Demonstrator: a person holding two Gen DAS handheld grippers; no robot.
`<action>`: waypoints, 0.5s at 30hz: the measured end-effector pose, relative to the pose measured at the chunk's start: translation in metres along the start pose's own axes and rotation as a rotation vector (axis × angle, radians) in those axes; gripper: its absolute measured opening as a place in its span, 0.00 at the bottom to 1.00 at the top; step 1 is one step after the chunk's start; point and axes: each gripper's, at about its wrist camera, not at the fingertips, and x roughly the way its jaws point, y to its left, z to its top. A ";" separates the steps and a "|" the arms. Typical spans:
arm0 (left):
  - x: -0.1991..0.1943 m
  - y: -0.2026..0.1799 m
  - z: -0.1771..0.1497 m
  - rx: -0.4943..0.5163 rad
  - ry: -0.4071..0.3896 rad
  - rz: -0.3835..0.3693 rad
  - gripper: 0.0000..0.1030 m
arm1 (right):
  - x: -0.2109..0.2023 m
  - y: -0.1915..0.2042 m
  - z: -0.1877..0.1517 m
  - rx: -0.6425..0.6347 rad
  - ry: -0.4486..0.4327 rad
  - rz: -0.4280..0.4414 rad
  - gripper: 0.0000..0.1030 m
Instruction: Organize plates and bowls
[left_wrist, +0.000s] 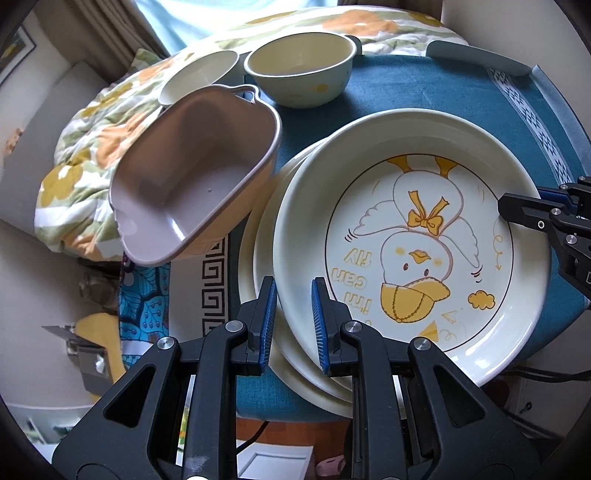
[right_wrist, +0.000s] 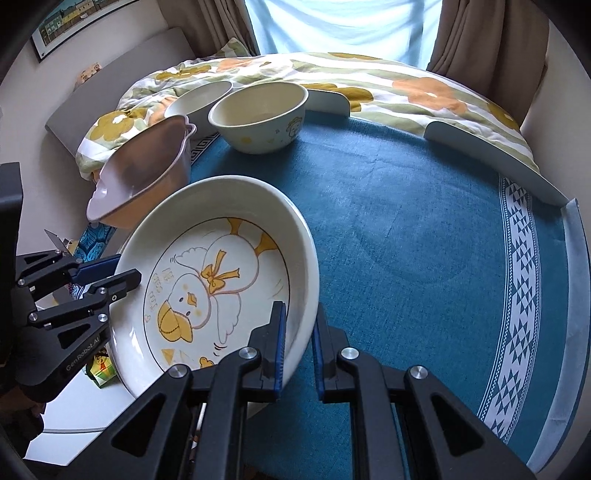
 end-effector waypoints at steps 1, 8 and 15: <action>0.000 0.000 0.000 0.003 -0.002 0.003 0.15 | 0.000 0.001 0.000 -0.002 -0.005 -0.008 0.12; -0.004 -0.008 -0.002 0.045 -0.016 0.078 0.15 | 0.003 0.005 -0.001 -0.024 0.003 -0.029 0.12; -0.006 -0.002 -0.002 0.034 -0.027 0.086 0.15 | 0.004 0.012 -0.002 -0.054 -0.004 -0.062 0.12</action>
